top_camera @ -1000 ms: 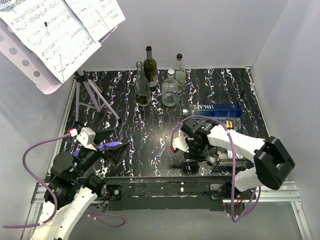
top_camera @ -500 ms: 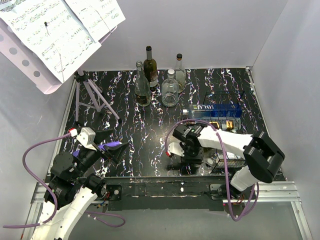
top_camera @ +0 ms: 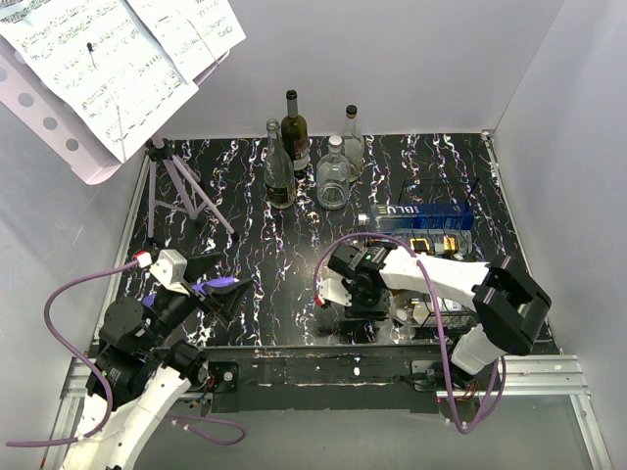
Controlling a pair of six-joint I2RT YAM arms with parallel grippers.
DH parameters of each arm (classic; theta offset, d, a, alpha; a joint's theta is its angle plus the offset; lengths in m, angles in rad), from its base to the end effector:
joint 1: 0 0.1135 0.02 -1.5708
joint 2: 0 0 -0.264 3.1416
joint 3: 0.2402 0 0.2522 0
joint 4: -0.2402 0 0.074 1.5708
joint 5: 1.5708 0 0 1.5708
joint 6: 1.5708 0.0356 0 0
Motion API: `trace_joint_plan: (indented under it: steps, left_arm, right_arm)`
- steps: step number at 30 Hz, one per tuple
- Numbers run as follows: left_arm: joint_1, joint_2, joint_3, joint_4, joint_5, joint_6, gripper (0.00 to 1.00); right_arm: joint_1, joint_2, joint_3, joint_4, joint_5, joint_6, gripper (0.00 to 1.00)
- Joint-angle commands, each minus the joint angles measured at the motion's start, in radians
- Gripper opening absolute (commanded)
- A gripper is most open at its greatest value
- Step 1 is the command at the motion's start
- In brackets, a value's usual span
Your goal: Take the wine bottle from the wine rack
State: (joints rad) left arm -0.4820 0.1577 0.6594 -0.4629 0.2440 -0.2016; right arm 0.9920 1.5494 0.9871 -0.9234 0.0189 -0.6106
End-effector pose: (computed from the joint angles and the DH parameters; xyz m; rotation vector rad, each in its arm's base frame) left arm 0.0436 -0.0325 0.3296 0.4165 1.5227 -0.7265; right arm 0.1444 0.2197 0.1884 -2.1930 2.1261 -0.0037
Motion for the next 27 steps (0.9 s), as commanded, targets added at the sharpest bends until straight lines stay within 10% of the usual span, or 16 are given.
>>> trace_joint_plan:
  steps: [1,27]
  left_arm:
    - [-0.006,-0.004,0.014,0.006,-0.006,0.007,0.98]
    - [-0.006,-0.017,0.019,-0.005,-0.054,0.008,0.98]
  right_arm:
    - [0.008,0.003,0.059,0.037,-0.037,0.017,0.01]
    - [0.135,0.041,0.251,0.046,-0.143,0.038,0.01]
